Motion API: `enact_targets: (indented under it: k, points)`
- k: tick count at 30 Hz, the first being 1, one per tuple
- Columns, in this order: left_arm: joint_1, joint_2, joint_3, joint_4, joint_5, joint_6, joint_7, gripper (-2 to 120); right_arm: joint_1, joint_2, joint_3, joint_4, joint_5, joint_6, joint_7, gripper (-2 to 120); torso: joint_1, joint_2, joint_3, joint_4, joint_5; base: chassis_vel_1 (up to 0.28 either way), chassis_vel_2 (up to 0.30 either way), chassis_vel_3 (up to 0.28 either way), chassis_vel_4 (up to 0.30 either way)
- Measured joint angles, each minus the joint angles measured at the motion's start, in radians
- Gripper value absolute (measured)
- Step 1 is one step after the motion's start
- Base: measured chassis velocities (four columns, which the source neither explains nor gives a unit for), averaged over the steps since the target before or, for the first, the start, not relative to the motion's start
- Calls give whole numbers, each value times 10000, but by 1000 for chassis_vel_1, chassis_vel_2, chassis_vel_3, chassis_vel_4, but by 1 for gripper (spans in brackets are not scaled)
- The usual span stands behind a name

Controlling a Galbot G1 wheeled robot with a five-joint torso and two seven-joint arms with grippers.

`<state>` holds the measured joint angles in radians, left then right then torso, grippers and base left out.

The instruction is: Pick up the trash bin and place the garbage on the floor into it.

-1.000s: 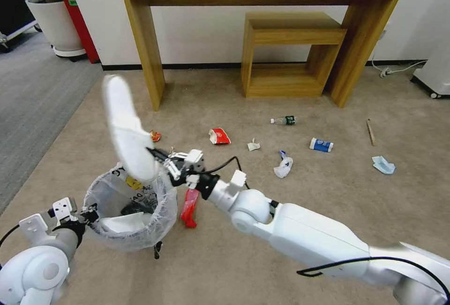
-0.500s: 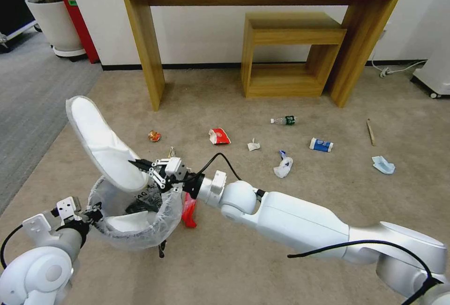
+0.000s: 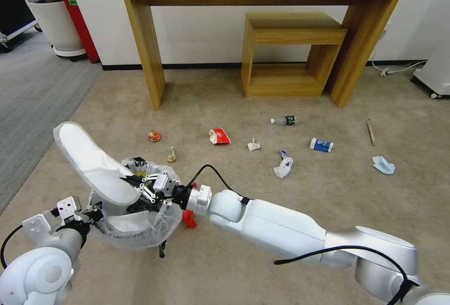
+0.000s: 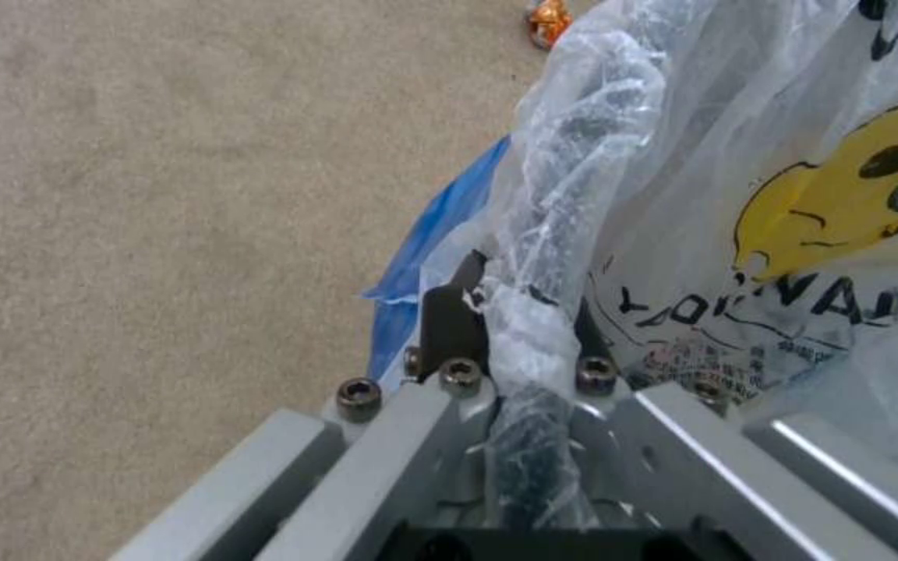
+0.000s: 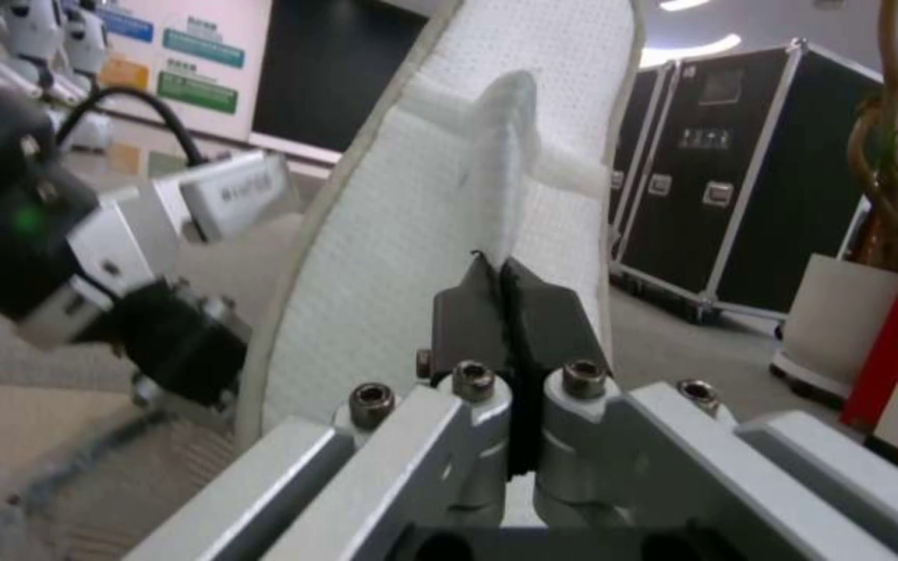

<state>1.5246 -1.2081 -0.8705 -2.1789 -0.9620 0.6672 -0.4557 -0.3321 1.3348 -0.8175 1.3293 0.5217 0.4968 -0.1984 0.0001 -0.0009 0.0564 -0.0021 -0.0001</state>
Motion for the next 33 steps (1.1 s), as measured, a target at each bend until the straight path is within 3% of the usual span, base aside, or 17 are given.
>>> enact_targets:
  k: [12, 22, 27, 33]
  points:
    - [65, 7, -55, -79, -45, -41, 30, 1, -64, 137, -52, -612, -492, 25, 19, 0, 0, 0, 0, 1, 0, 0, 0, 0, 0]
    - [61, 12, -38, -80, -48, -49, 30, 1, -248, -179, -22, -325, -565, -145, 95, 39, -1, 0, 0, 0, 1, 0, 0, 0, 0]
    - [65, 5, -36, -85, -45, -52, 30, 1, -259, -190, 5, -271, -567, -174, 128, 50, -1, 0, 0, 0, 1, 0, 0, 0, 0]
    - [41, 41, -54, -69, -77, -64, 24, 1, -255, -295, -32, 52, -476, -503, 236, 77, 0, 0, 0, 0, 2, 0, 0, 0, 0]
